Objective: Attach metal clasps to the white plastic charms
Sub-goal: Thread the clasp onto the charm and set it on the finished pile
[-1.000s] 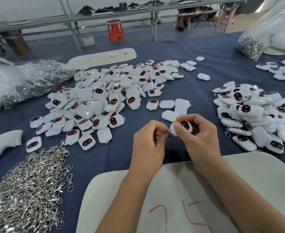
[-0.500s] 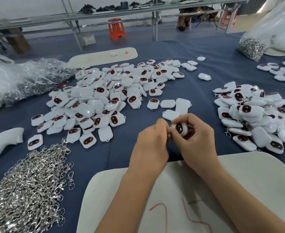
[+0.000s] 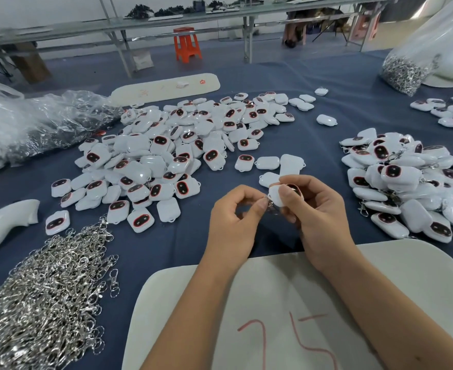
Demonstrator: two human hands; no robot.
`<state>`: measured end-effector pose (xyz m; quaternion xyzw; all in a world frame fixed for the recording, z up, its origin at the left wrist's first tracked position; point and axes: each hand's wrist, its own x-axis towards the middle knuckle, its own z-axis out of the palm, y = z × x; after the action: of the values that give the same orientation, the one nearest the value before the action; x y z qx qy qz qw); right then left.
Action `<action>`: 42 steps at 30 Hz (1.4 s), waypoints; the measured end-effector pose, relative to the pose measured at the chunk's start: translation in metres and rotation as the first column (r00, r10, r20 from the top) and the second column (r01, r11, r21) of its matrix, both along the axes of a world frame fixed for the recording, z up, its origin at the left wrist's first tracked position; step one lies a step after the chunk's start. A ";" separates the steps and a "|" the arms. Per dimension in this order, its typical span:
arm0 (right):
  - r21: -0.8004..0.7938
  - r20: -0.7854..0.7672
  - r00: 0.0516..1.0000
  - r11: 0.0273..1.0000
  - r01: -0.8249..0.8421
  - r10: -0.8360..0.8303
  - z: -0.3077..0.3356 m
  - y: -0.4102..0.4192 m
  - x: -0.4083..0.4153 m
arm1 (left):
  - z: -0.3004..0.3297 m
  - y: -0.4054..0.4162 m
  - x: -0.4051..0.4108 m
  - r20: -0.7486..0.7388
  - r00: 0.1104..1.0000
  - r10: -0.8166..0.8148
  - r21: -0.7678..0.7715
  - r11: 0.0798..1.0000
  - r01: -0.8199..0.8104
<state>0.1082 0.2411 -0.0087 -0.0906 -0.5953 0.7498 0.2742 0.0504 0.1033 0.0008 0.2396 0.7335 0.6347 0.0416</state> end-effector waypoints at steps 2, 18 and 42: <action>0.014 0.020 1.000 1.000 -0.005 0.005 -0.001 0.001 0.000 | -0.002 0.000 0.001 -0.080 0.996 0.038 -0.060 0.997 -0.043; 0.234 0.020 1.000 0.972 -0.026 0.022 0.000 -0.001 0.000 | -0.005 -0.001 -0.004 -0.210 0.971 0.111 -0.171 0.974 -0.149; 0.060 0.078 0.982 0.983 -0.174 0.169 0.001 0.003 0.003 | 0.005 -0.003 0.001 -0.390 0.918 0.071 -0.381 0.895 -0.231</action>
<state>0.1112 0.2440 -0.0072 -0.0568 -0.6351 0.7467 0.1895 0.0518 0.1004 0.0061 0.2803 0.8638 0.4076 -0.0954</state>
